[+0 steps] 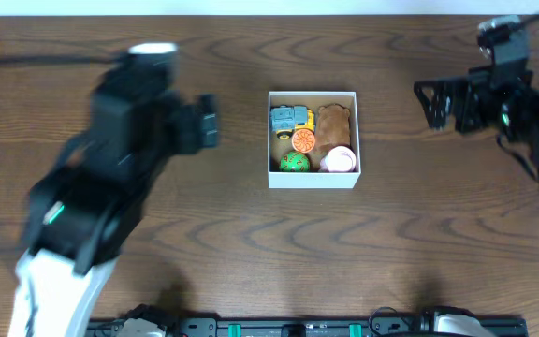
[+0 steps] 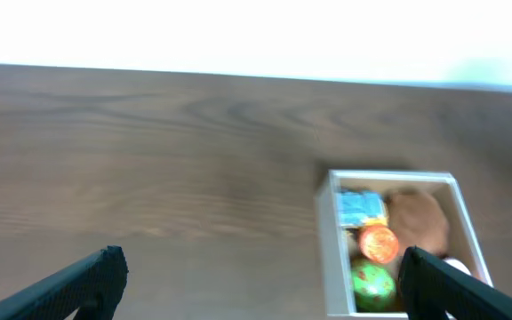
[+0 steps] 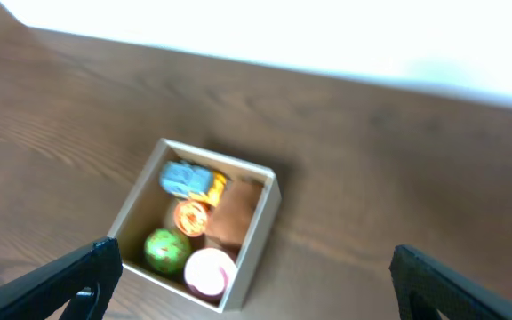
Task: Pack container
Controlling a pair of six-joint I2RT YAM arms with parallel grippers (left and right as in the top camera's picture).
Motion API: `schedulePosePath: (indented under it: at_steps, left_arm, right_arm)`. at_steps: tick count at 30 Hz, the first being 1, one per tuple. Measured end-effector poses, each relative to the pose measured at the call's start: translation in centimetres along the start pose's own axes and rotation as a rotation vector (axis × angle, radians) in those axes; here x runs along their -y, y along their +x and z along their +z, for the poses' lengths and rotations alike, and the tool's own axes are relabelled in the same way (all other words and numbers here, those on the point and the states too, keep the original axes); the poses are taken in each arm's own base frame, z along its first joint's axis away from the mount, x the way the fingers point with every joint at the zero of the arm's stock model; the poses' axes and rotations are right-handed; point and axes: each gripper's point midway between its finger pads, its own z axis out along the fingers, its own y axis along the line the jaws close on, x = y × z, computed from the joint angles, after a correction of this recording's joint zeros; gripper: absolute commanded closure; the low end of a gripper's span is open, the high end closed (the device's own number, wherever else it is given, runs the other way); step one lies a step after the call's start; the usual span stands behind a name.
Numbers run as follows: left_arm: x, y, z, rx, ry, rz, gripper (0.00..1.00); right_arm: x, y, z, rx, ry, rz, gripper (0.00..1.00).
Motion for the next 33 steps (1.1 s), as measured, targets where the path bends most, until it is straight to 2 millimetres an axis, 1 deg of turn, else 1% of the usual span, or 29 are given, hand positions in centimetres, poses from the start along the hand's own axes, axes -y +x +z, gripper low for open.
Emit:
schedulePosePath:
  at_steps: [3, 5, 7, 9, 12, 17, 23, 33]
  left_arm:
    - [-3.2, -0.3, -3.2, 0.063, -0.077, -0.059, 0.02]
    - [-4.6, -0.2, -4.8, 0.087, -0.113, -0.086, 0.02]
    - [-5.3, 0.1, -5.6, 0.093, -0.134, -0.098, 0.02]
    - [-5.8, 0.5, -5.9, 0.082, -0.149, -0.100, 0.02]
    - [-5.9, 0.9, -5.7, 0.062, -0.158, -0.098, 0.02]
    - [-5.8, 1.1, -5.0, 0.038, -0.164, -0.093, 0.02]
    - [-5.9, 1.1, -5.0, 0.039, -0.165, -0.093, 0.02]
    - [-5.8, 1.1, -5.0, 0.039, -0.164, -0.093, 0.02]
  right_arm:
    - [-2.7, -1.0, -4.1, 0.104, -0.011, -0.075, 0.01]
    - [-3.7, -1.2, -5.9, 0.148, -0.013, -0.101, 0.01]
    - [-4.3, -1.2, -7.2, 0.174, -0.011, -0.116, 0.01]
    - [-4.7, -0.9, -8.1, 0.184, -0.010, -0.123, 0.01]
    - [-5.1, -0.6, -8.7, 0.187, -0.010, -0.127, 0.01]
    - [-5.3, -0.5, -9.1, 0.193, -0.009, -0.133, 0.01]
    - [-5.3, 0.0, -9.1, 0.177, -0.010, -0.126, 0.01]
    - [-5.3, 1.4, -8.8, 0.119, -0.017, -0.101, 0.01]
